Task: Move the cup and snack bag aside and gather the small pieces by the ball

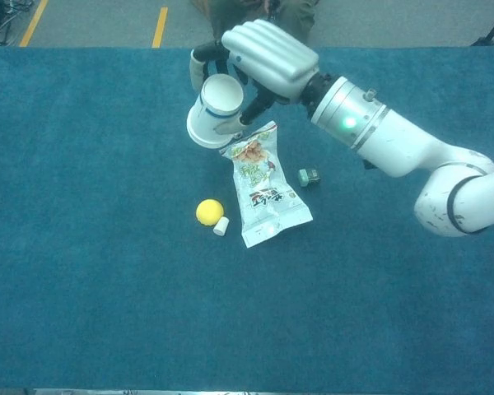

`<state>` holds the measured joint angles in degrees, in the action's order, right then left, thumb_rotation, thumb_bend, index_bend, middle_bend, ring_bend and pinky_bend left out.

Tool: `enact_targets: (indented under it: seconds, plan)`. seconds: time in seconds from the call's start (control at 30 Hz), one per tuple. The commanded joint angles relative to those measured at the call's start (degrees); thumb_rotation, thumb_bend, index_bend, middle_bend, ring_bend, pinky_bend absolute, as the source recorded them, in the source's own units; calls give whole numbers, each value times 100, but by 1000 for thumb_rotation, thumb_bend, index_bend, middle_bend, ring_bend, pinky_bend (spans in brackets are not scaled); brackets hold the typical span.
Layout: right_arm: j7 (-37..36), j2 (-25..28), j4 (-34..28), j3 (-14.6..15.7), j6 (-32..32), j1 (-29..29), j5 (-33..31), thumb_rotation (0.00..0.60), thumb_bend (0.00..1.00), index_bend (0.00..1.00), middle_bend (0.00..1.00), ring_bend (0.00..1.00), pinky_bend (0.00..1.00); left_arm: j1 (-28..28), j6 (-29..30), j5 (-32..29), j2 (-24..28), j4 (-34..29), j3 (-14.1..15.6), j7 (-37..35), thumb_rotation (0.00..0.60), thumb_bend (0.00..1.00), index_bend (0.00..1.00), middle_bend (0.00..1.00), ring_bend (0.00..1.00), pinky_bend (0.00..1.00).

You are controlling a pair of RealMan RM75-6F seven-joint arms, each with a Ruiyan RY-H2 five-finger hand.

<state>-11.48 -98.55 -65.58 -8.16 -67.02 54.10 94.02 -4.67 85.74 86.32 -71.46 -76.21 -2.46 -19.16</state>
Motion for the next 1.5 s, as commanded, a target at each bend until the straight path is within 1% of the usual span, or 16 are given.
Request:
enact_targets:
  seconds: [0.03, 0.17, 0.3, 0.57, 0.73, 0.87, 1.0, 1.17, 1.37, 1.5]
  plan:
    - [611, 517, -569, 56, -60, -228, -52, 600, 0, 703, 634, 541, 614, -9, -22, -15, 9, -35, -5, 42, 600, 309, 551, 497, 334, 495]
    - [1248, 894, -914, 105, -22, -429, -193, 600, 0, 703, 634, 541, 614, -28, -44, -23, 29, -107, -16, 122, 600, 309, 552, 497, 334, 495]
    - [1623, 1194, -1127, 146, 93, -606, -410, 600, 0, 703, 634, 541, 614, -51, -65, -16, 38, -168, -20, 194, 600, 309, 551, 497, 334, 495]
    - [2224, 1782, -1544, 245, 115, -1030, -783, 600, 0, 703, 634, 542, 614, -123, -119, -15, 62, -228, -60, 246, 600, 309, 552, 497, 334, 495]
    - [2565, 2169, -1952, 318, -7, -1357, -982, 600, 0, 703, 634, 541, 614, -164, -143, 11, 70, -244, -64, 253, 600, 308, 552, 497, 334, 495]
    - [2844, 2476, -2299, 423, -119, -1638, -1107, 600, 0, 703, 634, 541, 614, -177, -150, 17, 63, -243, -59, 257, 600, 309, 551, 497, 334, 495]
    - [3084, 2707, -2520, 528, -193, -1876, -1208, 600, 0, 703, 634, 541, 614, -185, -158, 12, 51, -230, -58, 252, 600, 309, 552, 497, 334, 495]
    - [3404, 2836, -2585, 555, -301, -2096, -1335, 600, 0, 703, 633, 541, 614, -197, -169, 17, 36, -232, -49, 281, 600, 309, 552, 497, 334, 495]
    - [3475, 2891, -2572, 504, -371, -2247, -1421, 600, 0, 703, 619, 529, 614, -193, -170, -6, 32, -252, -48, 303, 600, 309, 552, 497, 334, 495]
    - [3510, 2909, -2593, 530, -341, -2364, -1512, 600, 0, 703, 614, 524, 614, -192, -201, -42, 12, -225, -45, 280, 600, 309, 552, 497, 334, 495]
